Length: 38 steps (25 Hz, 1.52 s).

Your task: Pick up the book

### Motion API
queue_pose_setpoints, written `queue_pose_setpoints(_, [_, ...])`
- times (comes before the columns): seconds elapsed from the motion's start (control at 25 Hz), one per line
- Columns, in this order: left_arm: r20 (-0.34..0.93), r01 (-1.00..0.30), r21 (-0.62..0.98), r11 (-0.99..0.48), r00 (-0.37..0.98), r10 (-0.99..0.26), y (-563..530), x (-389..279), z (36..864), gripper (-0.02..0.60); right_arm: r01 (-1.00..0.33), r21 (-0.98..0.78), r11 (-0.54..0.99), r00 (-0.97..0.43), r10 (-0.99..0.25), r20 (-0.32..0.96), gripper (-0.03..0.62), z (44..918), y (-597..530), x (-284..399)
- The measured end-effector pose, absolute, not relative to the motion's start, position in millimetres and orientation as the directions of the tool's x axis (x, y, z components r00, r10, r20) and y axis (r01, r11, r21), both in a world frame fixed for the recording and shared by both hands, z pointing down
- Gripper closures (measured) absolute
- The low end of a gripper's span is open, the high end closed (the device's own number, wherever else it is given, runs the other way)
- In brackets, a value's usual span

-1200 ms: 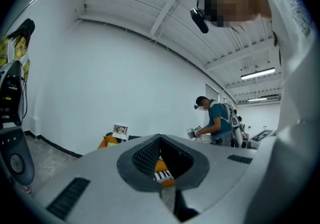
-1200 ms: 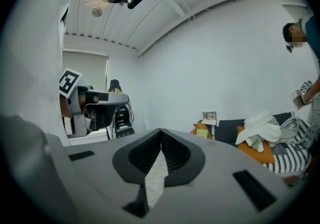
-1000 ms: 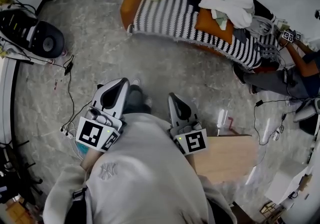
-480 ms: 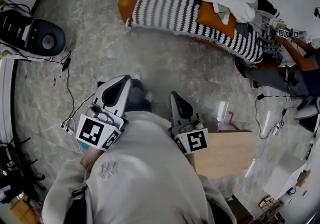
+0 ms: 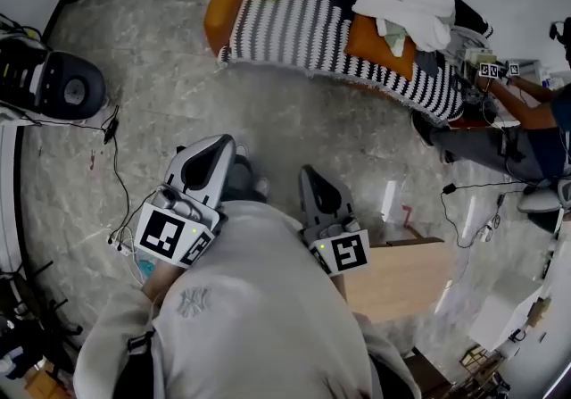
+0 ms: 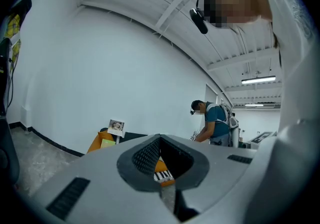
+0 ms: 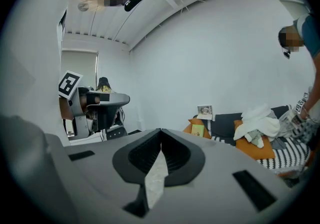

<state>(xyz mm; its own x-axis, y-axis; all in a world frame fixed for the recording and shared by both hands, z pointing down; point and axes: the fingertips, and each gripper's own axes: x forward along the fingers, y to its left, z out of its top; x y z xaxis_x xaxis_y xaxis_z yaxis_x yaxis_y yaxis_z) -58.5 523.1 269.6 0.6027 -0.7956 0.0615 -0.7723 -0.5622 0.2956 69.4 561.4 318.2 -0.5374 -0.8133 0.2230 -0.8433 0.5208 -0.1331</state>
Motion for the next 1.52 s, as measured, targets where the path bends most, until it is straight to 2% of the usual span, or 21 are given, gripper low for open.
queue_pose_setpoints(0.56, [0.017,-0.754,0.288,-0.591,0.621,-0.784,423.4,-100.0,250.1,0.572,-0.850,-0.105,0.517,-0.527,-0.829,0.185,0.576,294.1,466.9,23.2])
queue_pose_setpoints(1.16, [0.001,-0.775,0.272,-0.570,0.593,-0.806,391.9,-142.1,252.7,0.572,-0.832,-0.090,0.548,-0.555,-0.813,0.178,0.576,299.4,431.4,-15.0])
queue_pose_setpoints(1.52, [-0.009,-0.762,0.294,-0.578,0.602,-0.798,379.8,-140.2,254.8,0.572,-0.843,-0.088,0.531,-0.537,-0.823,0.183,0.576,298.9,419.5,-12.1])
